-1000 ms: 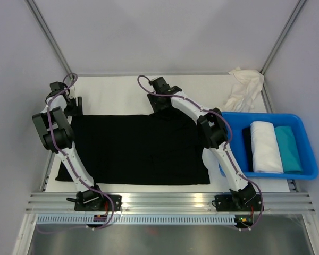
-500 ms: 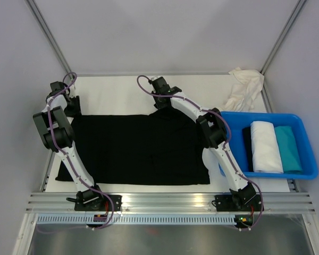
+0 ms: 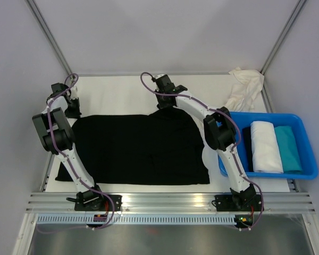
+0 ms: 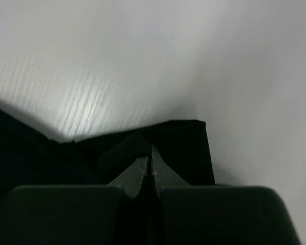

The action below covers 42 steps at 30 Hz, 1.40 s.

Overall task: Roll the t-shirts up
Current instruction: Fold the tshirt

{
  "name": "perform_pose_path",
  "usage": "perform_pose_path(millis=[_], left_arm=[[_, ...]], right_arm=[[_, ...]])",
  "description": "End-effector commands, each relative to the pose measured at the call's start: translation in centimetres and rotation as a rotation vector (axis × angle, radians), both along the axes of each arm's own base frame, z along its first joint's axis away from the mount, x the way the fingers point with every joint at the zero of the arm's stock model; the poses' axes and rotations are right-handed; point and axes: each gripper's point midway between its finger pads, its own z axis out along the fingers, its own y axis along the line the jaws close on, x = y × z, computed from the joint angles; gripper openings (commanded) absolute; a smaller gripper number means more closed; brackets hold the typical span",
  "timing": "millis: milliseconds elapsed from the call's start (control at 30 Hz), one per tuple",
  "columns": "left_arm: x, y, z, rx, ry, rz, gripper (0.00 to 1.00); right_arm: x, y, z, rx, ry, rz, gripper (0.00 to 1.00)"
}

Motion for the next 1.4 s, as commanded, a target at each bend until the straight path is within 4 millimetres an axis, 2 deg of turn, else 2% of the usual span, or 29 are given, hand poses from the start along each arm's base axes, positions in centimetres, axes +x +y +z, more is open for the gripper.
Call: perform_pose_path(millis=[0,33,67,100,133,167,200,233,267,300,333,367,400,467,500,533,567,600,700,867,1033,1167,1367], left_arm=[[0.4,-0.1,4.7,0.041,-0.116,-0.066,0.02],[0.3,0.0,6.0,0.056,-0.14,-0.072,0.02],[0.2,-0.2,6.3,0.058,-0.148,-0.081,0.02],[-0.1,-0.2,6.5,0.065,-0.151,-0.098,0.02],[-0.5,-0.4,7.0,0.07,-0.16,-0.109,0.02],[-0.6,-0.6,7.1,0.067,-0.164,-0.122,0.02],[-1.1,-0.7,6.8,0.073,-0.156,-0.136,0.02],[-1.2,-0.8,6.9,0.078,-0.16,-0.147,0.02],[-1.4,-0.8,7.3,0.085,-0.168,-0.155,0.02],[-1.7,-0.9,7.1,0.09,-0.163,-0.168,0.02],[-1.8,-0.8,7.2,0.094,-0.17,-0.176,0.02],[-2.0,-0.8,7.8,0.104,-0.182,-0.18,0.02],[-2.4,-0.4,7.7,0.108,-0.18,-0.183,0.02],[-2.7,-0.3,8.5,0.115,-0.206,-0.195,0.02],[-3.1,0.0,8.5,0.121,-0.208,-0.198,0.02],[-3.2,0.1,8.7,0.126,-0.213,-0.206,0.02],[-3.4,0.2,8.9,0.132,-0.217,-0.211,0.02],[-3.8,0.2,9.1,0.146,-0.22,-0.23,0.02],[-4.5,-0.1,9.2,0.164,-0.226,-0.27,0.02],[-5.5,-0.2,9.1,0.183,-0.226,-0.286,0.02],[-7.0,1.8,9.5,0.224,-0.214,-0.24,0.02],[-8.5,2.5,9.0,0.239,-0.201,-0.253,0.02],[-10.0,1.7,7.6,0.231,-0.181,-0.293,0.02]], right_arm=[[-0.7,-1.2,8.1,0.111,-0.105,-0.052,0.01],[-2.2,-2.3,6.0,0.082,-0.061,-0.065,0.0],[-2.6,-2.8,8.3,0.125,-0.098,-0.078,0.0],[-3.3,-3.3,8.3,0.132,-0.093,-0.086,0.0],[-4.7,-4.5,6.3,0.109,-0.051,-0.096,0.0],[-5.3,-5.2,6.5,0.115,-0.05,-0.107,0.0],[-5.9,-5.8,8.1,0.139,-0.069,-0.121,0.0],[-7.3,-6.9,6.5,0.12,-0.032,-0.135,0.0],[-7.8,-7.7,6.6,0.123,-0.029,-0.15,0.0],[-8.4,-8.1,7.9,0.151,-0.047,-0.159,0.0],[-9.6,-9.0,6.6,0.136,-0.019,-0.167,0.0],[-10.1,-9.5,7.9,0.157,-0.036,-0.172,0.0],[-11.2,-10.0,7.0,0.148,-0.013,-0.18,0.0],[-12.2,-10.7,7.1,0.15,-0.006,-0.189,0.0],[-12.9,-11.1,7.8,0.16,-0.009,-0.193,0.0],[-13.7,-11.5,7.2,0.159,0.008,-0.203,0.0],[-14.2,-11.9,8.1,0.175,-0.004,-0.206,0.0],[-14.8,-12.2,7.7,0.176,0.012,-0.205,0.0],[-15.5,-12.3,8.6,0.2,0.008,-0.203,0.0],[-15.7,-11.1,8.9,0.249,0.041,-0.176,0.01],[-16.8,-11.1,8.9,0.246,0.103,-0.176,0.0],[-19.0,-10.9,8.8,0.272,0.18,-0.15,0.0],[-21.8,-10.7,7.3,0.277,0.264,-0.131,0.0]])
